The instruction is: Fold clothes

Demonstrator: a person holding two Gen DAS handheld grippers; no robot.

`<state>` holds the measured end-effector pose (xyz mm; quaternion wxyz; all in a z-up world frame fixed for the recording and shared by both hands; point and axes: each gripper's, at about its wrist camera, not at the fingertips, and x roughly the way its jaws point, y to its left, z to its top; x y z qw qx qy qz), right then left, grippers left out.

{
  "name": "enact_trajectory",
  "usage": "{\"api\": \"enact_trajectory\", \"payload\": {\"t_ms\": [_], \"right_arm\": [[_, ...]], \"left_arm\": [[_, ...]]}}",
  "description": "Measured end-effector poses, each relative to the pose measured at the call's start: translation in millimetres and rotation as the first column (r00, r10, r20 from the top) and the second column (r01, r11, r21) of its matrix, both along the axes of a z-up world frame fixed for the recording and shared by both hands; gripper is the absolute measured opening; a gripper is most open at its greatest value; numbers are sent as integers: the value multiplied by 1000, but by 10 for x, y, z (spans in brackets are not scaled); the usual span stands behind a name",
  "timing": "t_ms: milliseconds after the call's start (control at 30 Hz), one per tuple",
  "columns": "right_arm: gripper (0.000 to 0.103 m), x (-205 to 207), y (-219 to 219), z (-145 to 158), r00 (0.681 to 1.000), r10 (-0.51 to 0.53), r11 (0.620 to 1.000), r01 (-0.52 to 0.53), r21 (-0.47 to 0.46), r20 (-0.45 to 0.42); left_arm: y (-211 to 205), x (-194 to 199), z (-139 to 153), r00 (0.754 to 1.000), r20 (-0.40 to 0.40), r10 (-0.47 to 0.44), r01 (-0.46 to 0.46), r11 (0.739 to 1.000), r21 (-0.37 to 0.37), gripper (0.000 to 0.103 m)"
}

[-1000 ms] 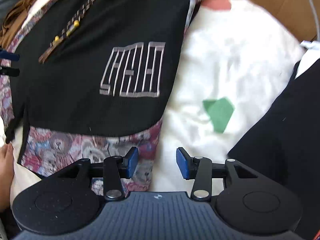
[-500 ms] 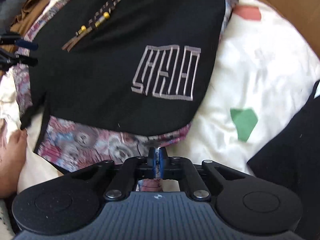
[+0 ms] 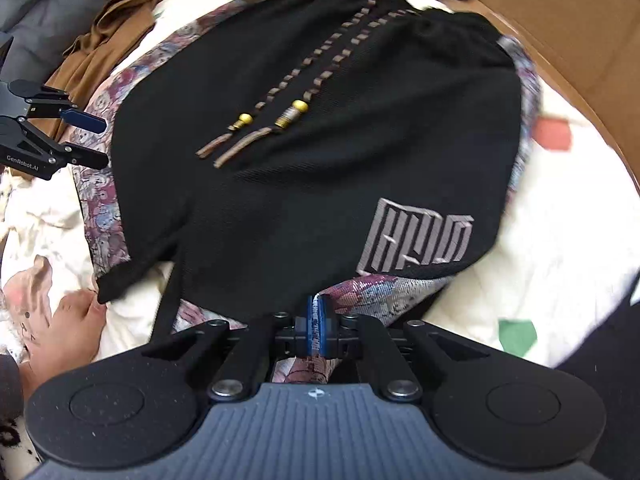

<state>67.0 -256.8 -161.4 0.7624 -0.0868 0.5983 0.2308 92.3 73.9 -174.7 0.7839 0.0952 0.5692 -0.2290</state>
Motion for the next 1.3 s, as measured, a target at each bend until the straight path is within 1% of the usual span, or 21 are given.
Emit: {"api": "enact_trajectory", "payload": {"t_ms": [233, 333, 500, 567, 633, 700, 767, 833, 933, 1067, 1233, 1300], "right_arm": [[3, 154, 578, 66, 998, 62, 998, -62, 2, 26], [3, 196, 748, 25, 996, 81, 997, -81, -4, 25], [3, 326, 1085, -39, 993, 121, 993, -121, -15, 13], [3, 388, 1165, -45, 993, 121, 993, -121, -1, 1], [6, 479, 1265, -55, 995, 98, 995, -97, 36, -32], [9, 522, 1313, -41, 996, 81, 996, -79, 50, -27], [15, 556, 1332, -9, 997, 70, 996, -69, 63, -22], [26, 574, 1302, 22, 998, 60, 996, -59, 64, -6], [33, 628, 1123, 96, 1000, 3, 999, -4, 54, 31], [33, 675, 853, 108, 996, -74, 997, 73, 18, 41], [33, 621, 590, -35, 988, -154, 987, 153, -36, -8], [33, 568, 495, -125, 978, -205, 978, 203, -38, -50]], "left_arm": [[302, -11, -70, 999, -15, 30, -30, 999, -15, 64], [445, -26, -100, 999, -17, 33, -33, 999, -2, 64], [705, -32, -154, 997, -33, 69, -69, 998, 7, 64], [784, -38, -157, 996, -38, 76, -76, 997, 7, 63], [851, -45, -154, 996, -40, 81, -81, 997, 12, 63], [897, -49, -149, 995, -38, 87, -87, 996, 14, 63], [933, -51, -142, 995, -36, 92, -92, 996, 14, 63], [947, -51, -136, 995, -36, 95, -95, 995, 15, 63], [911, -54, -130, 995, -35, 91, -90, 996, 15, 63], [781, -42, -109, 997, -32, 69, -69, 998, 14, 63], [621, -21, -99, 999, -27, 48, -47, 999, 15, 63], [559, -8, -104, 999, -26, 41, -41, 999, 16, 63]]}}
